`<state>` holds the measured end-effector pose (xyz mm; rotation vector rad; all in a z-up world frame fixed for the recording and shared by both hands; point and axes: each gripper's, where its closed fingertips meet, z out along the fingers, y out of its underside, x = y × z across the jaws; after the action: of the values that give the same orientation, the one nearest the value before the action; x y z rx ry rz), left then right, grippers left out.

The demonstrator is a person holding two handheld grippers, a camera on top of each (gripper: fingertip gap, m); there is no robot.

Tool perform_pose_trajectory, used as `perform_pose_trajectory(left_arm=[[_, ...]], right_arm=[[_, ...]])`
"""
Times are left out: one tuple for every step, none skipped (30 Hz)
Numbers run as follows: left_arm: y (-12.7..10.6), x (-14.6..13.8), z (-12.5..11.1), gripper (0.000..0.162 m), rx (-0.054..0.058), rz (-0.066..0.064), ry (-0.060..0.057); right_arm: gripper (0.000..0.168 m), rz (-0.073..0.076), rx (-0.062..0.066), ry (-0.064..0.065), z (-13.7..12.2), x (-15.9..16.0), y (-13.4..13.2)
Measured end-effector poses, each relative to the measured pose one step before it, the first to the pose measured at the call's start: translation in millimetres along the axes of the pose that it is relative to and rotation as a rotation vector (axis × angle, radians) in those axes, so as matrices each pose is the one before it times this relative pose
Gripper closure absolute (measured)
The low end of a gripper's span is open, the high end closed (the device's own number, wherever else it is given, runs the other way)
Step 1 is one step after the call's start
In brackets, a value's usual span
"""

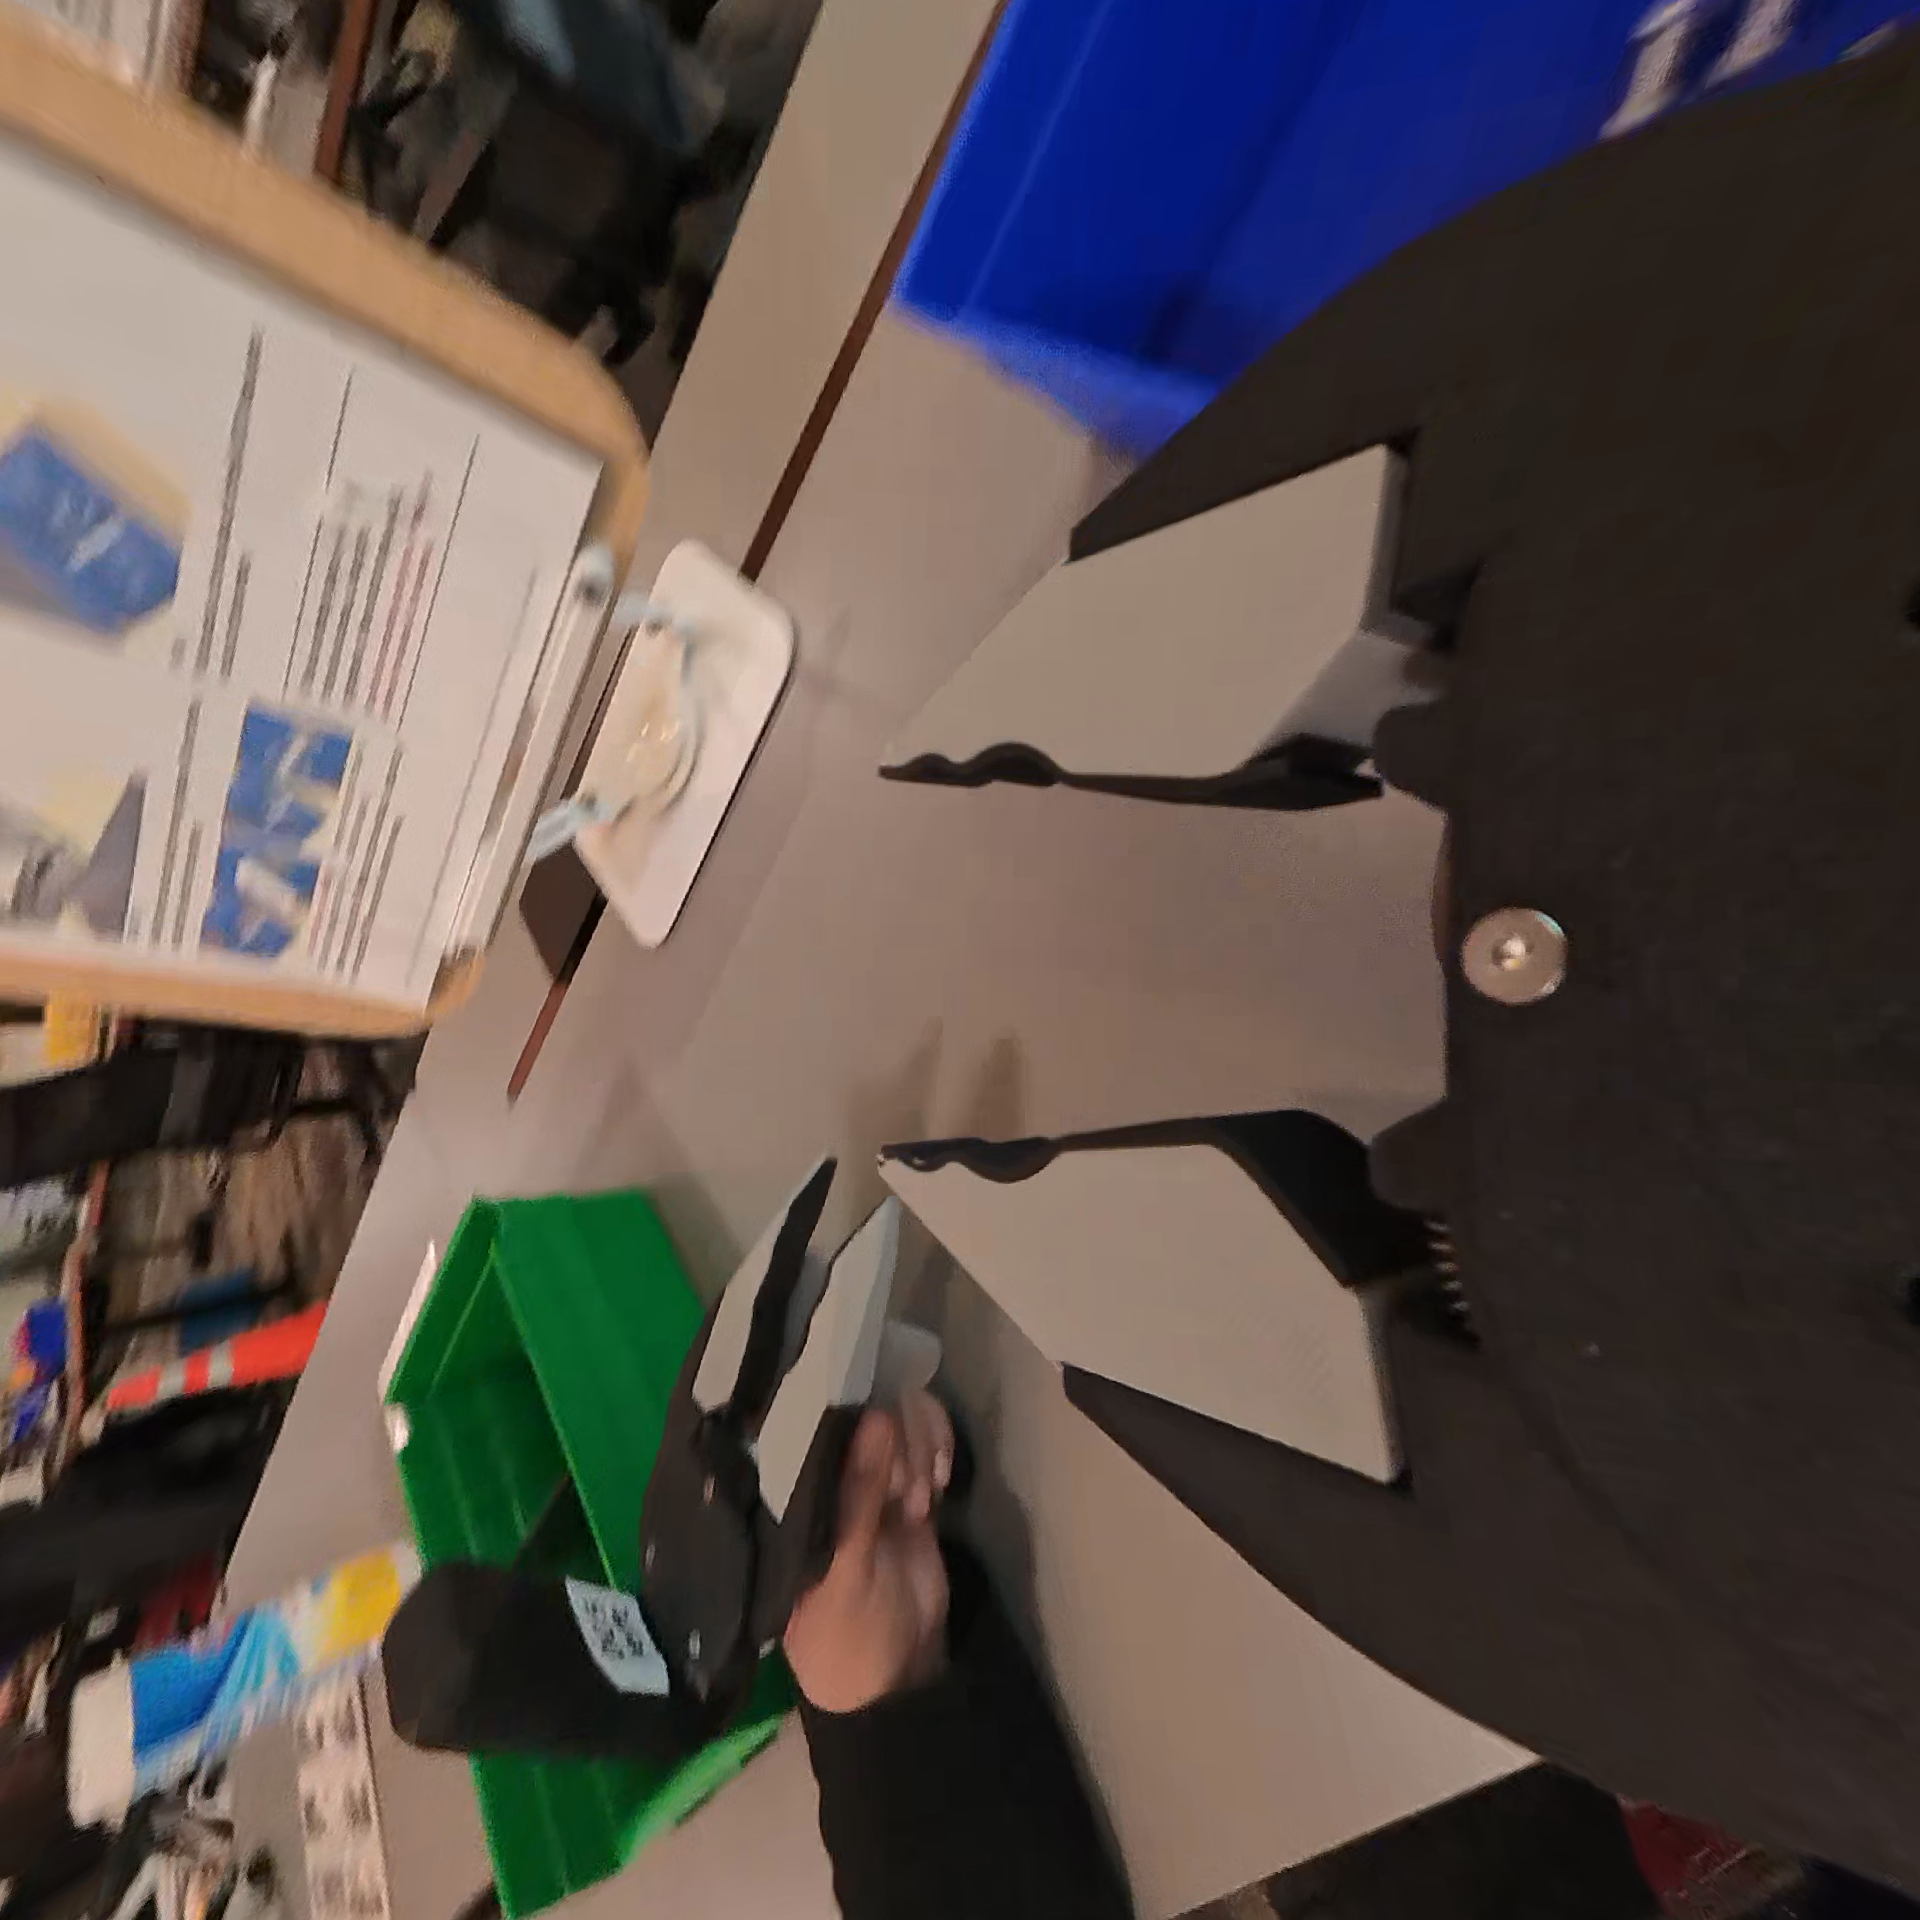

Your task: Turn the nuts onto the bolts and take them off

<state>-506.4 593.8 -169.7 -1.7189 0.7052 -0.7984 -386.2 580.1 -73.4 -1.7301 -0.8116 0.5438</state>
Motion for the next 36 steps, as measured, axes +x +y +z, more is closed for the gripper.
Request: perform_pose_trajectory(left_arm=[[-0.43,-0.34,-0.35,0.128,0.0033,-0.0028,0.0001],[-0.44,-0.24,-0.3,0.128,0.0031,-0.0037,0.001],[-0.17,-0.42,-0.3,0.128,0.0018,-0.0036,-0.0006],[0.27,-0.25,-0.18,0.128,-0.0013,-0.0011,-0.0008],[0.43,0.31,-0.08,0.128,-0.0025,0.0023,-0.0006],[0.23,0.76,0.0,0.128,-0.0015,0.0065,-0.001],[0.24,0.53,0.09,0.128,-0.0008,0.0083,-0.0026],[0.6,0.37,0.52,0.128,-0.0045,0.0047,-0.0013],[0.85,-0.26,0.73,0.128,-0.0071,0.0009,-0.0027],[0.86,-0.87,0.78,0.128,-0.007,-0.0018,-0.0058],[0.83,-0.96,0.86,0.128,-0.0061,-0.0021,-0.0065],[0.23,-0.41,0.97,0.13,-0.0023,0.0,-0.0065],[0.15,1.24,1.29,0.13,-0.002,0.0058,0.0018],[1.09,1.69,1.41,0.13,-0.009,0.0092,0.0054],[1.41,0.32,1.21,0.128,-0.0108,0.0034,-0.0011],[0.49,0.21,0.3,0.125,-0.0036,0.0014,0.0003],[-0.82,1.15,-0.71,0.125,0.0062,0.003,0.0075],[-1.43,1.36,-1.13,0.129,0.0117,0.0016,0.01],[-0.98,1.75,-1.05,0.131,0.0082,0.0009,0.0142],[0.38,3.57,-0.9,0.13,-0.001,0.0046,0.026],[2.59,4.56,-0.56,0.125,-0.0165,0.0072,0.0303],[4.32,3.56,-0.59,0.122,-0.0274,0.0091,0.0184],[2.75,2.2,-0.87,0.121,-0.0145,0.0109,-0.0016],[-0.19,0.92,-1.86,0.121,0.0075,0.0102,-0.0211],[-1.14,-0.94,-3.43,0.121,0.0179,-0.0038,-0.0437],[-0.46,0.75,-4.82,0.122,0.0176,-0.0224,-0.0412],[1.42,8.32,-5.9,0.126,0.0096,-0.0285,0.0],[3.02,14.71,-6.84,0.132,0.0033,-0.0155,0.0323],[3.77,11.49,-7.27,0.135,-0.001,0.0008,0.0006],[4.1,5.63,-7.98,0.133,-0.0036,0.012,-0.041],[4.59,5.68,-8.95,0.128,-0.0078,0.0187,-0.0349],[5.94,7.06,-9.34,0.123,-0.0175,0.0148,-0.0171],[7.06,5.24,-10.17,0.12,-0.0242,0.0083,-0.0197],[6.47,2.73,-11.67,0.116,-0.0171,0.0053,-0.0269],[5.49,1.49,-13.32,0.113,-0.0091,0.0071,-0.0234],[3.85,-2.55,-15.03,0.113,-0.0016,0.0023,-0.0357]], right_arm=[[0.102,-0.0311,0.0079,-0.0235,18.41,-12.11,0.62],[0.104,-0.0383,-0.0046,0.0063,19.45,-5.12,4.32],[0.105,-0.0401,-0.0076,0.0246,19.18,-0.74,6.34],[0.112,-0.0422,0.0128,0.0316,17.13,1.22,4.83],[0.118,-0.0494,0.0446,0.0448,14.6,3.59,2.59],[0.116,-0.0485,0.0466,0.0517,12.23,4.78,3.99],[0.116,-0.0378,0.0125,0.0316,9.86,1.76,9.22],[0.119,-0.0073,-0.0205,-0.0039,7.97,-3.19,11.35],[0.116,0.0232,-0.0309,-0.0483,5.13,-7.76,7.8],[0.111,0.0368,-0.0219,-0.0549,2.27,-7.7,4.96],[0.113,0.0268,-0.0055,-0.0348,0.73,-4.59,3.58],[0.118,0.0111,0.0054,-0.0095,-0.48,-0.43,0.56],[0.118,-0.0054,0.01,0.0127,-0.8,3.18,-2.76],[0.112,-0.0117,0.0103,0.0285,-0.66,5.19,-3.37],[0.107,-0.0104,0.0021,0.0218,-0.22,3.59,-1.77],[0.108,-0.0153,-0.0012,0.0047,-0.41,0.39,-0.27],[0.108,-0.0165,-0.0021,0.0033,0.18,-0.19,1.36],[0.108,-0.0143,-0.0071,0.0018,0.89,-0.13,2.67],[0.108,-0.0109,0.0018,-0.0065,1.12,-0.89,1.64],[0.109,-0.0052,0.0197,-0.0099,0.47,-0.66,-0.54],[0.11,0.008,0.0168,0.0069,-0.39,2.77,-0.06],[0.107,0.0199,0.0058,0.0104,-1.2,4.41,0.72],[0.105,0.0246,0.0115,0.005,-2.99,3.84,-0.75],[0.105,0.0208,0.0222,0.0079,-5.0,3.62,-2.28],[0.105,0.0166,0.0199,0.0157,-6.29,3.48,-1.89],[0.103,0.0155,0.0087,0.0084,-6.76,1.1,-0.75],[0.102,0.0102,0.0067,-0.0017,-7.45,-2.13,-1.45],[0.1,0.0039,0.0192,-0.0028,-8.66,-4.68,-4.27],[0.096,0.0007,0.0259,-0.0117,-9.51,-8.65,-5.83],[0.092,0.0001,0.014,-0.021,-9.66,-12.05,-4.21],[0.087,-0.0033,-0.0049,-0.0166,-9.4,-12.49,-1.33],[0.084,-0.0113,-0.0089,-0.0108,-9.97,-11.82,-0.54],[0.083,-0.0201,-0.0072,-0.008,-11.47,-10.39,-0.76],[0.083,-0.0225,-0.0018,0.0123,-13.75,-6.06,-1.57],[0.083,-0.0157,0.0061,0.0177,-16.25,-2.95,-2.12],[0.083,-0.0033,0.0103,-0.0014,-17.98,-2.68,-2.28]])
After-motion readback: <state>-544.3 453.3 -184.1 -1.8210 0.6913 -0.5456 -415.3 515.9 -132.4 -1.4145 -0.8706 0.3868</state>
